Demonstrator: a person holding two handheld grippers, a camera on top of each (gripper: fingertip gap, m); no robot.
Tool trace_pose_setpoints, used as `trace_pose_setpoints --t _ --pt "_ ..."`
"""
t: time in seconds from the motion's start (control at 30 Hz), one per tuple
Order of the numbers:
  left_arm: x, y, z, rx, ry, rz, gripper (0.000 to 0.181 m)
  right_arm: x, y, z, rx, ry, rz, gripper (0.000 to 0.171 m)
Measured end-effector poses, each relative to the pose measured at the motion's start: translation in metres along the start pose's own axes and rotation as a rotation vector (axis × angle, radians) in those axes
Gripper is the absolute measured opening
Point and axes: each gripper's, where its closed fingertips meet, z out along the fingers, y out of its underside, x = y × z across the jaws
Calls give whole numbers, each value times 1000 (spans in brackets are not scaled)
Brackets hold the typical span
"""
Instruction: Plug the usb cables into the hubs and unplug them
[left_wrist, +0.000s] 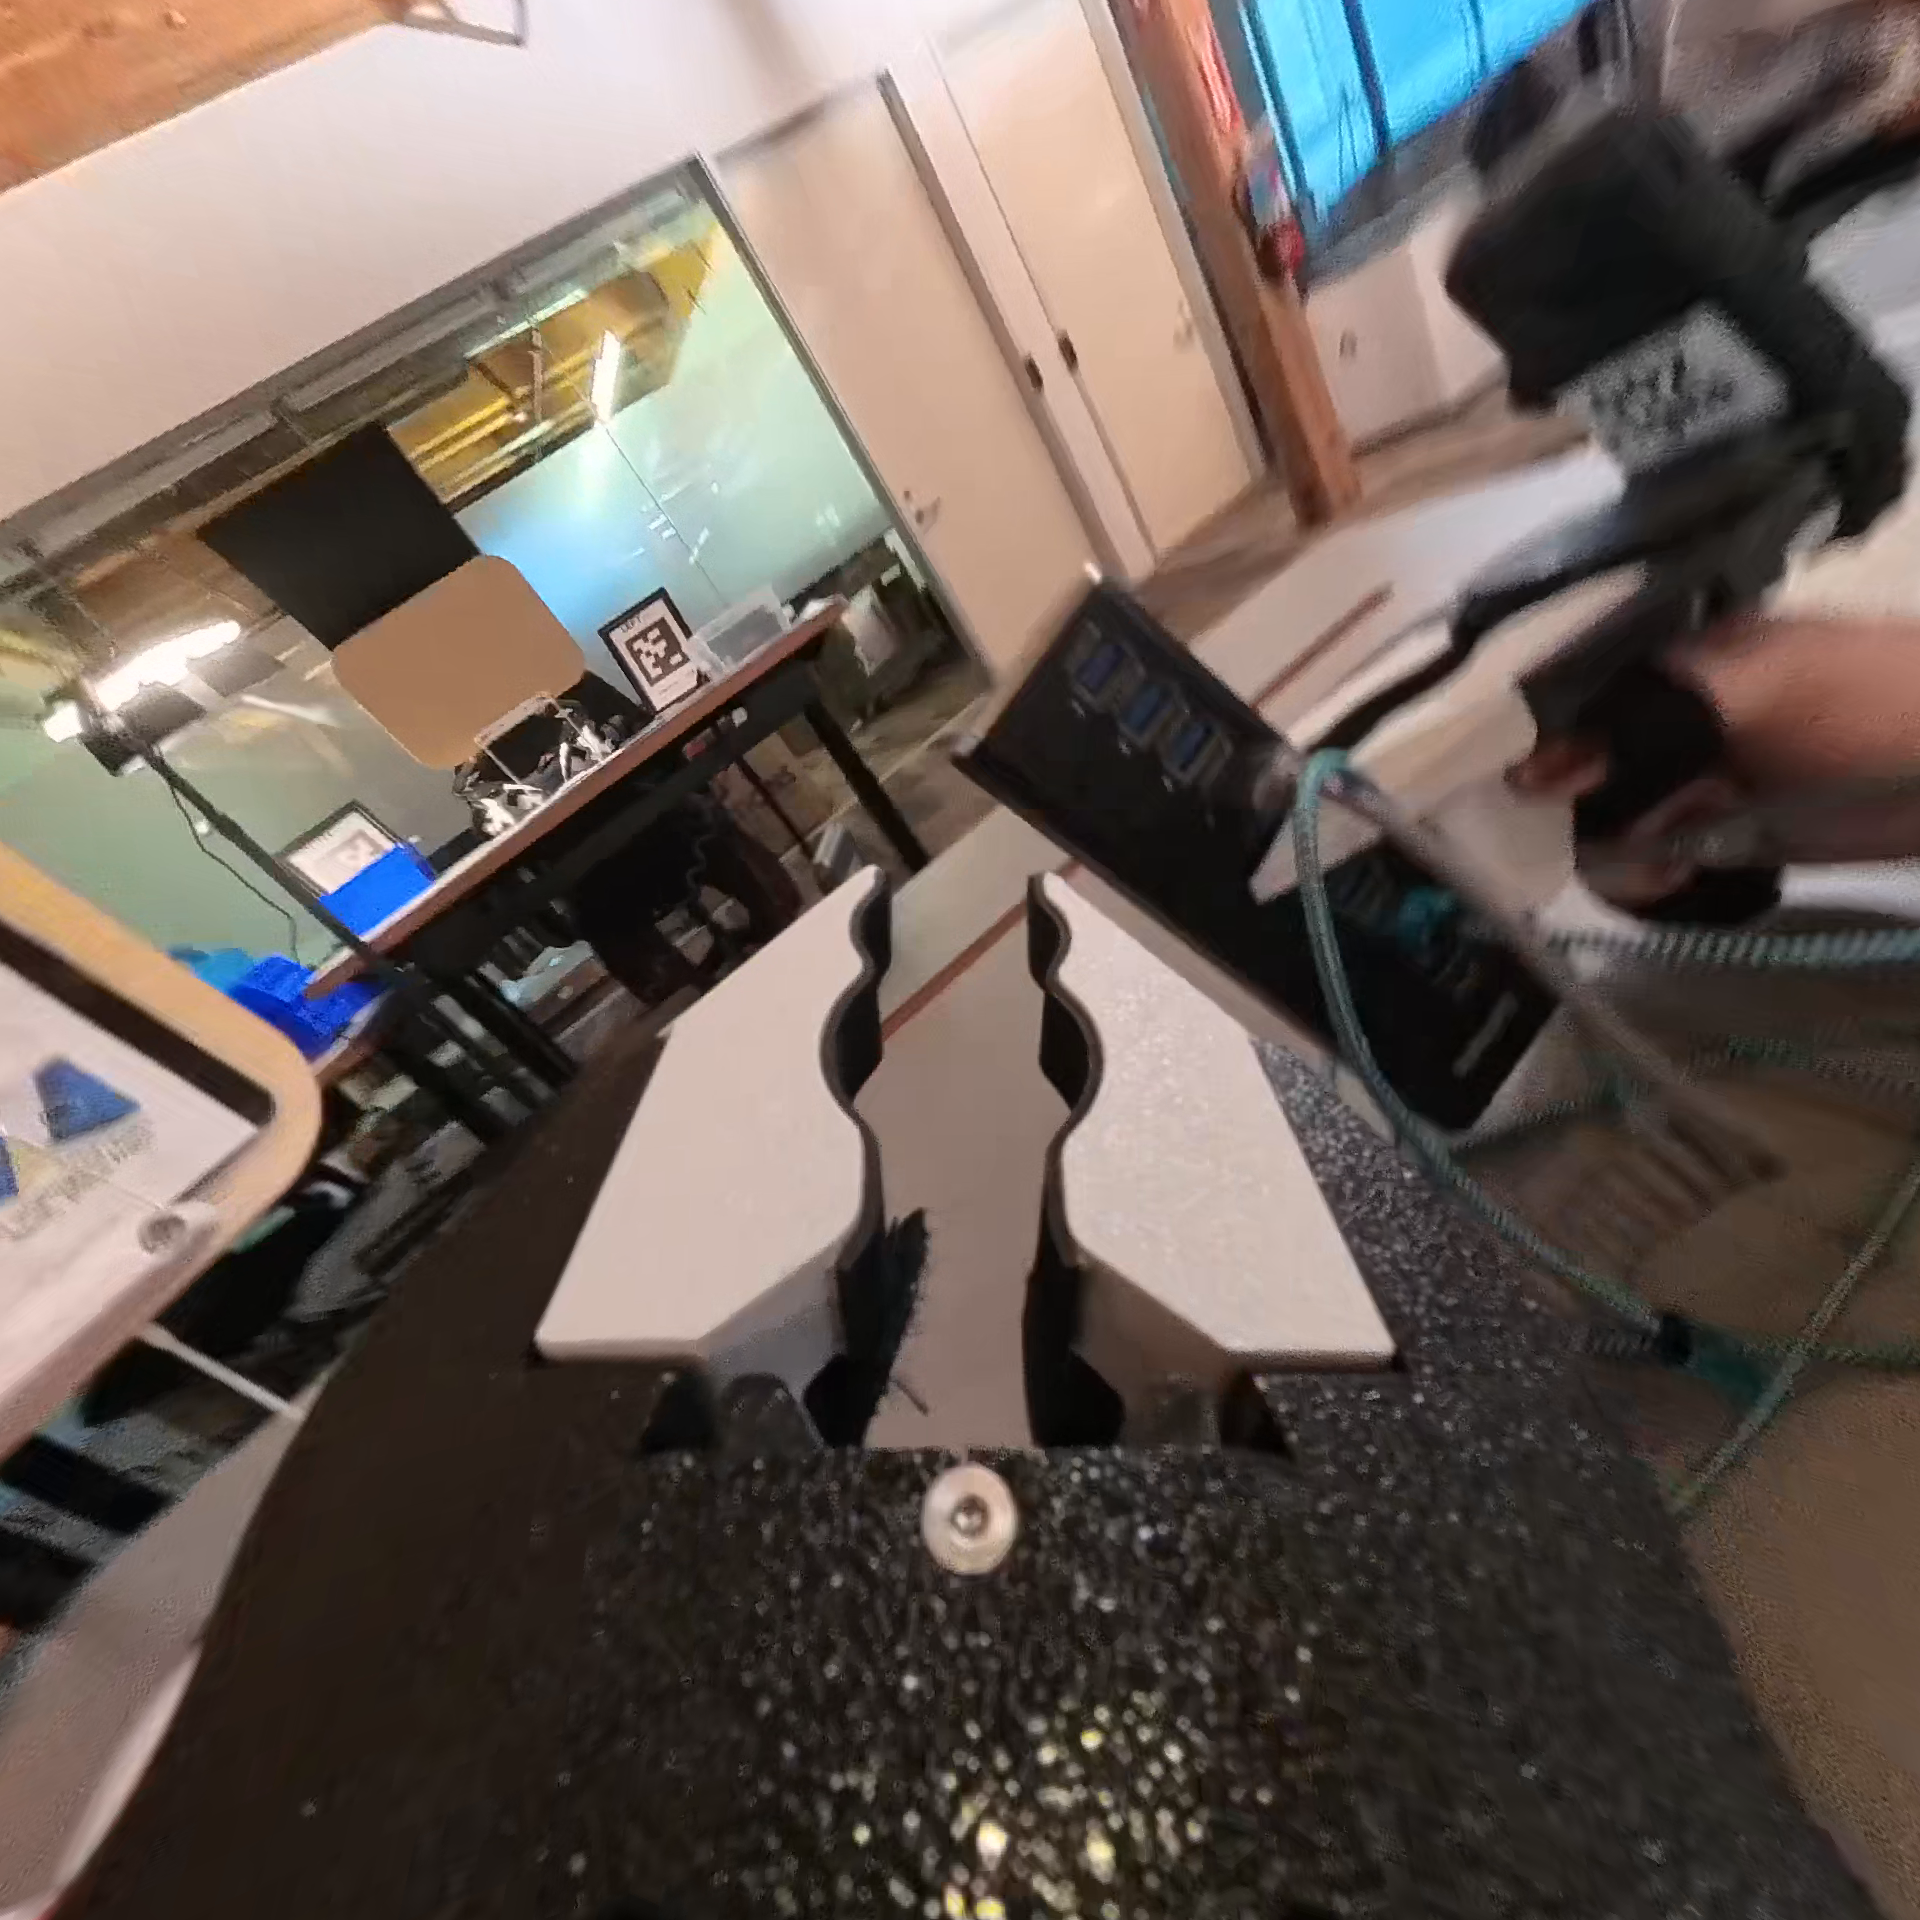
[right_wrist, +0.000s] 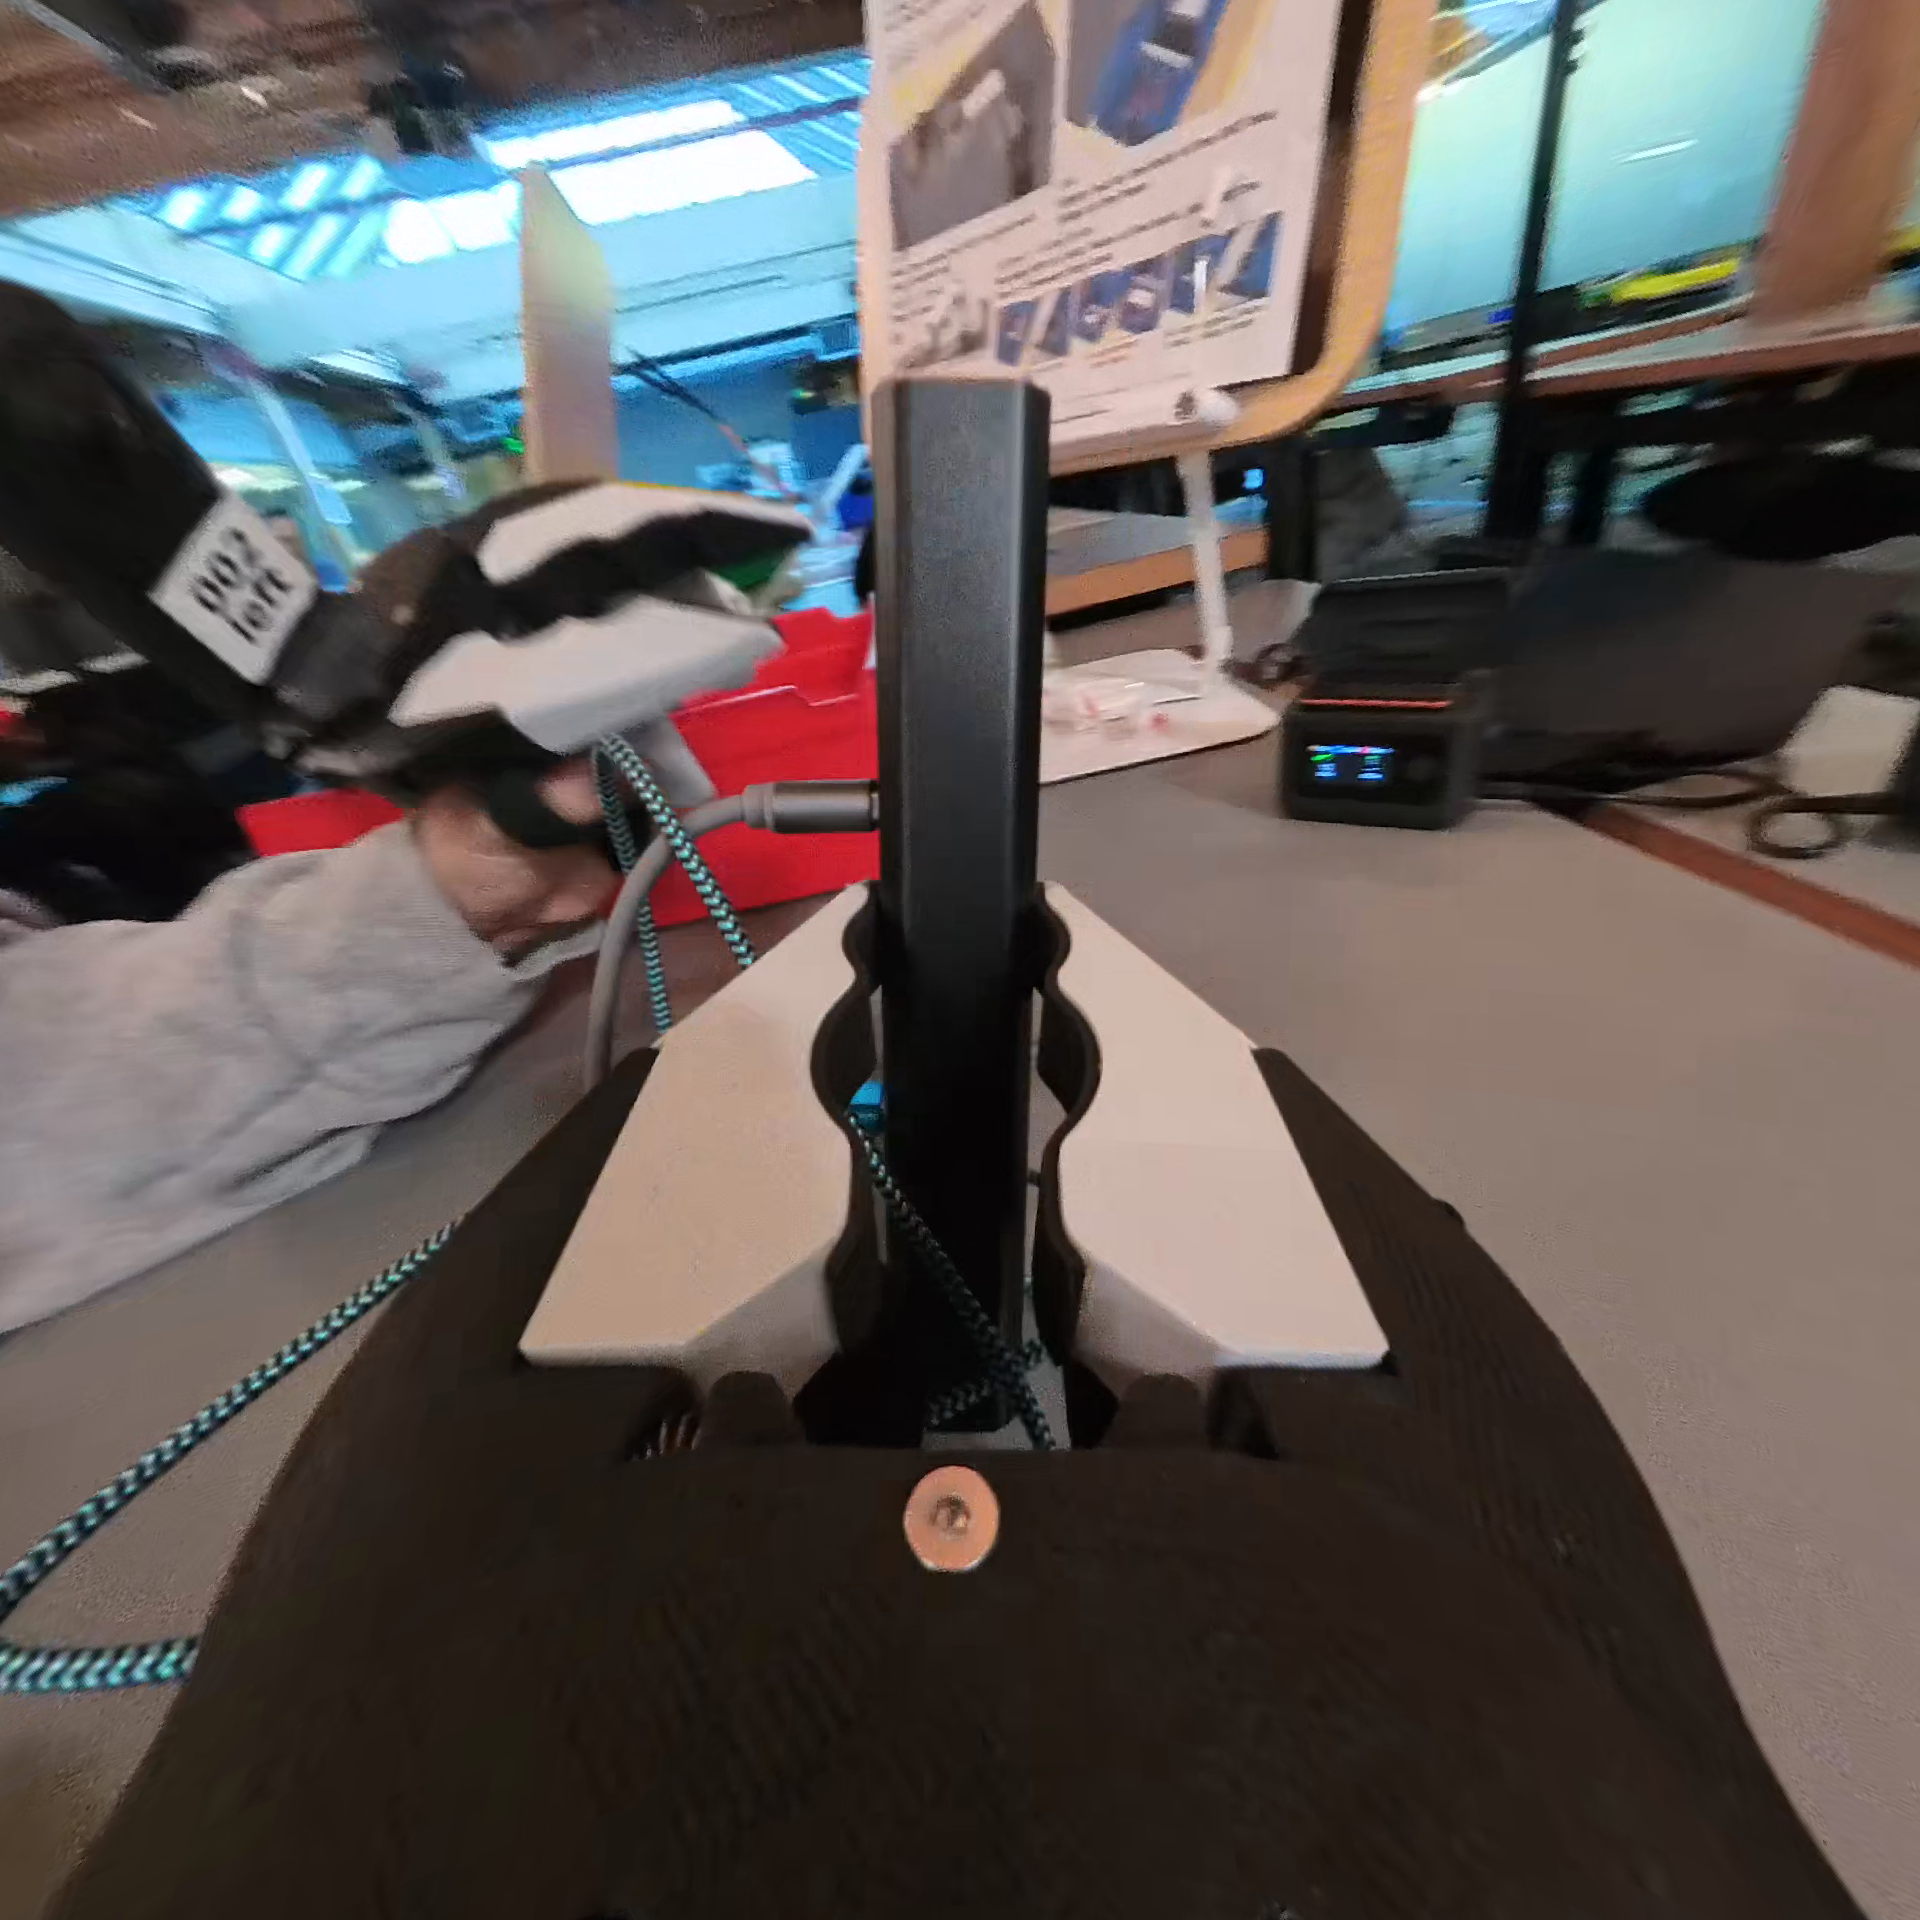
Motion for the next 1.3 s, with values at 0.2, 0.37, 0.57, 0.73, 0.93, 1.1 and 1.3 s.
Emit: trace_pose_setpoints --t 0.2,0.37,0.57,0.73,0.93,1.1,1.3 --pt "62 -2 4 42 180 336 23 -13 9 -3 -49 -136 86 25" --pt "80 -3 -1 79 262 435 35 -25 12 -7 -69 -235 133 25" --pt "86 -11 -4 119 294 420 30 -33 22 -2 -132 -262 127 25" --pt "84 -12 -4 135 299 373 16 -36 23 -1 -143 -273 114 25" --pt "84 -6 2 102 273 386 9 -42 25 2 -159 -290 94 25" --pt "77 -1 12 1 239 346 8 -32 25 4 -162 -230 108 25" --pt "70 1 16 -62 196 383 9 -22 21 8 -153 -153 71 26"
